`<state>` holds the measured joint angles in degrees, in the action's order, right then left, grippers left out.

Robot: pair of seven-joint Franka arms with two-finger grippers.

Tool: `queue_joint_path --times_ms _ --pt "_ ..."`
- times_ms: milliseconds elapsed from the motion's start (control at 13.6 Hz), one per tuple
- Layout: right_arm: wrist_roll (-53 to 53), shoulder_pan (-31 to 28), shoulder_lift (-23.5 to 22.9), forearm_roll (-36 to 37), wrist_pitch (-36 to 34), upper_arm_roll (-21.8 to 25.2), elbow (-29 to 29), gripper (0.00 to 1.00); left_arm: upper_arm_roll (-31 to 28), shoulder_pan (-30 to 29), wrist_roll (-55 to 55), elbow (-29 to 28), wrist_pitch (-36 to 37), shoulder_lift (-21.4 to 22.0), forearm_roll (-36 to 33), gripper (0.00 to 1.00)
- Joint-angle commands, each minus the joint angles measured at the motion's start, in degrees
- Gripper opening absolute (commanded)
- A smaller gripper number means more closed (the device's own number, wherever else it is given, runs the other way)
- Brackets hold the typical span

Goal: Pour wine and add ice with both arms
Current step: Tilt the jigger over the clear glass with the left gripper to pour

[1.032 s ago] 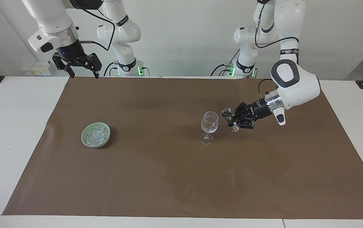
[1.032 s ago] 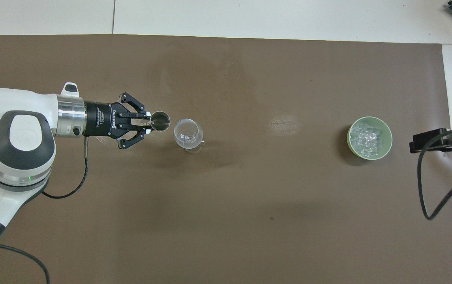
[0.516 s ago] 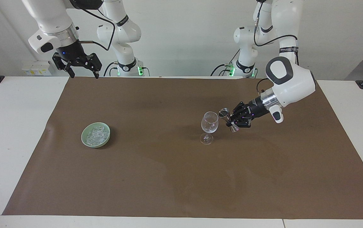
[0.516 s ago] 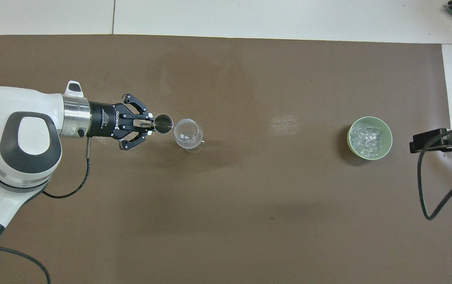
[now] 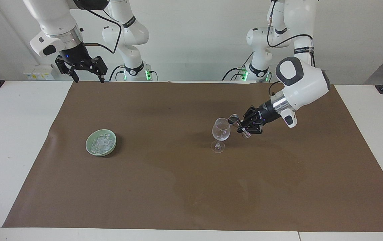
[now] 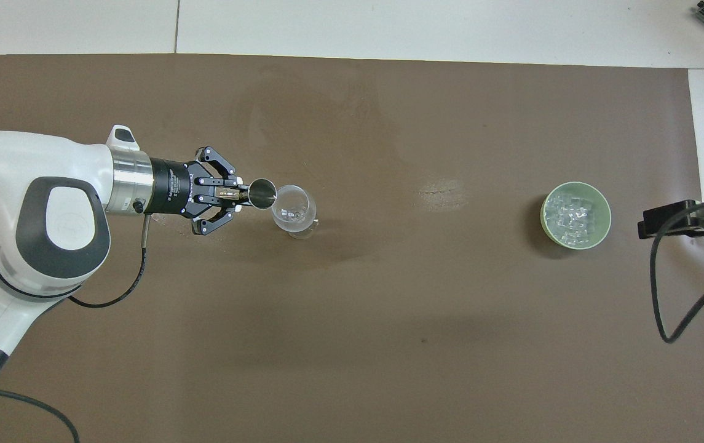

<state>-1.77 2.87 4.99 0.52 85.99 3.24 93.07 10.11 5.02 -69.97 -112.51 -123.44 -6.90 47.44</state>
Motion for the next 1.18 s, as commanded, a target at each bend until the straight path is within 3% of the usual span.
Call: queue_joint_path --times_ms 0,1106 --pt "0.3 -0.2 0.3 -0.6 -0.9 -0.2 -0.3 1.00 -1.0 2.2 -3.8 -0.2 -2.2 1.0 -3.7 0.00" --pt "0.3 -0.2 0.3 -0.6 -0.9 -0.2 -0.3 1.00 -1.0 6.3 -16.0 4.2 -3.6 0.3 -18.6 0.00"
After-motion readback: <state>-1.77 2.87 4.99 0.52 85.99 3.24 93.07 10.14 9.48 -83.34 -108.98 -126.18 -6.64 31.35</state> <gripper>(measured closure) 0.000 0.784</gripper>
